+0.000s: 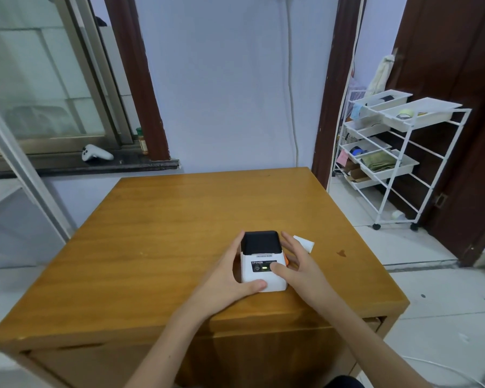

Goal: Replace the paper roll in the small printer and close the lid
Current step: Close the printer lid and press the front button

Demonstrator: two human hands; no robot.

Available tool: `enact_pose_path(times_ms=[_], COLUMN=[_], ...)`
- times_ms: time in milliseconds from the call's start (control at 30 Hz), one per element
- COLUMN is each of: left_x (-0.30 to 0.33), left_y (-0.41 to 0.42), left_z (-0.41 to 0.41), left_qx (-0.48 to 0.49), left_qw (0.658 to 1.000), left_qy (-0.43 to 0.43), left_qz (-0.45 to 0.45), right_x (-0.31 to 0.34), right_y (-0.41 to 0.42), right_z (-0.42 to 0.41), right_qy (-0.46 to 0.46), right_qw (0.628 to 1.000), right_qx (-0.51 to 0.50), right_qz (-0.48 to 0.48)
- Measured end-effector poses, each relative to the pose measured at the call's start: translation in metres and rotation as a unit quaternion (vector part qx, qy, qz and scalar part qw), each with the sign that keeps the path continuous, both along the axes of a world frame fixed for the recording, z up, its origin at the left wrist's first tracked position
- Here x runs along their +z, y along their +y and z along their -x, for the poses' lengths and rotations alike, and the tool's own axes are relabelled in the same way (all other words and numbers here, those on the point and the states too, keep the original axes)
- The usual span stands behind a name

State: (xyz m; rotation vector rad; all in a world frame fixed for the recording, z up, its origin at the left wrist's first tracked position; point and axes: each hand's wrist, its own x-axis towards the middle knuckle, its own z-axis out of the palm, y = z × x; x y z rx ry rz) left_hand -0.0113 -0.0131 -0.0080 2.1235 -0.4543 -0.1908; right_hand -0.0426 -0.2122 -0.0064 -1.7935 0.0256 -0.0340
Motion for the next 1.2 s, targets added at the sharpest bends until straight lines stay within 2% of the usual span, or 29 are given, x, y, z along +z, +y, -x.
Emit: enact_pose_path(times_ms=[633,1200], left_x=[-0.0016,-0.0062], left_y=[-0.0010,0.0003], left_z=[-0.0017,-0.0041], left_qx=[0.005,-0.007], left_qw=[1.000,1.000], left_qy=[-0.002,-0.004], left_qz=[-0.012,0.001], right_x=[-0.0022,-0.0019], right_y=[0.0023,0.0020], right_z=[-0.0001,0.0025], right_qy=[-0.011,-0.013], right_qw=[0.999,1.000], right_qx=[-0.012,-0.005], right_qz=[0.037,0.019])
